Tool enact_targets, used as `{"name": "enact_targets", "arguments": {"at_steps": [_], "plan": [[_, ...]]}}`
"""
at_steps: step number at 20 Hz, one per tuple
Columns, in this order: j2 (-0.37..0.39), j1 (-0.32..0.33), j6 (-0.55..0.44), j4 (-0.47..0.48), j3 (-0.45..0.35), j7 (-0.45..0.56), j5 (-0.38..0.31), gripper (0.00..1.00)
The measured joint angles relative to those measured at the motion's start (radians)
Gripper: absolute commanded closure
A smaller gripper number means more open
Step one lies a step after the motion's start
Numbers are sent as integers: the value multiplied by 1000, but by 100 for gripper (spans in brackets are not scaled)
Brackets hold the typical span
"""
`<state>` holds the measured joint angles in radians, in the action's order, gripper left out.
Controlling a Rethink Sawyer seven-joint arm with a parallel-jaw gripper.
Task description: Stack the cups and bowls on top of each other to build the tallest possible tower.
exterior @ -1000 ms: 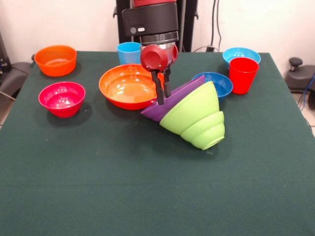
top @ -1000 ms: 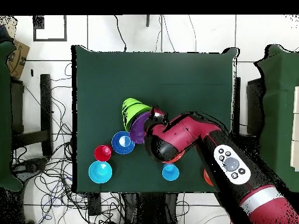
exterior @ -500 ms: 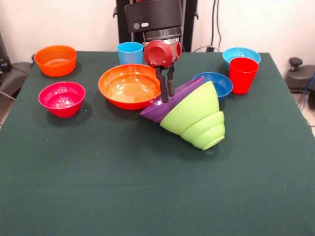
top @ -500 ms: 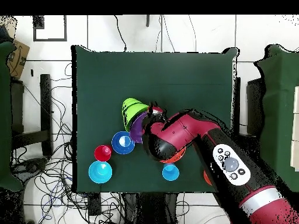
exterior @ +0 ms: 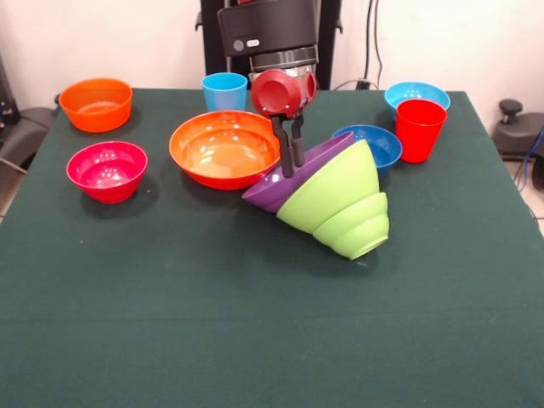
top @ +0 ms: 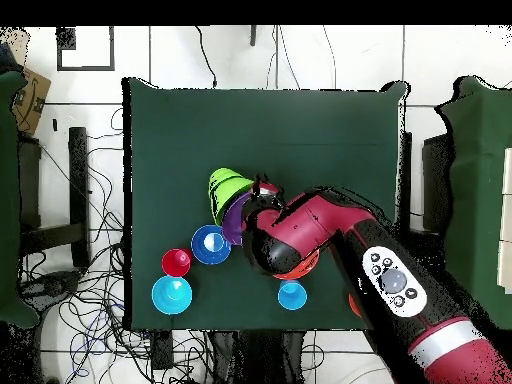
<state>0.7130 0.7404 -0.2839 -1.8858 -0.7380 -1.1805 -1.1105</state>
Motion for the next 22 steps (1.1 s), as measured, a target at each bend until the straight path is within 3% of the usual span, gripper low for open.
{"name": "enact_targets", "arguments": {"at_steps": [13, 22], "plan": [[-68, -65, 0, 17, 18, 0, 0, 0], [-76, -92, 0, 37, 34, 0, 0, 0]]}}
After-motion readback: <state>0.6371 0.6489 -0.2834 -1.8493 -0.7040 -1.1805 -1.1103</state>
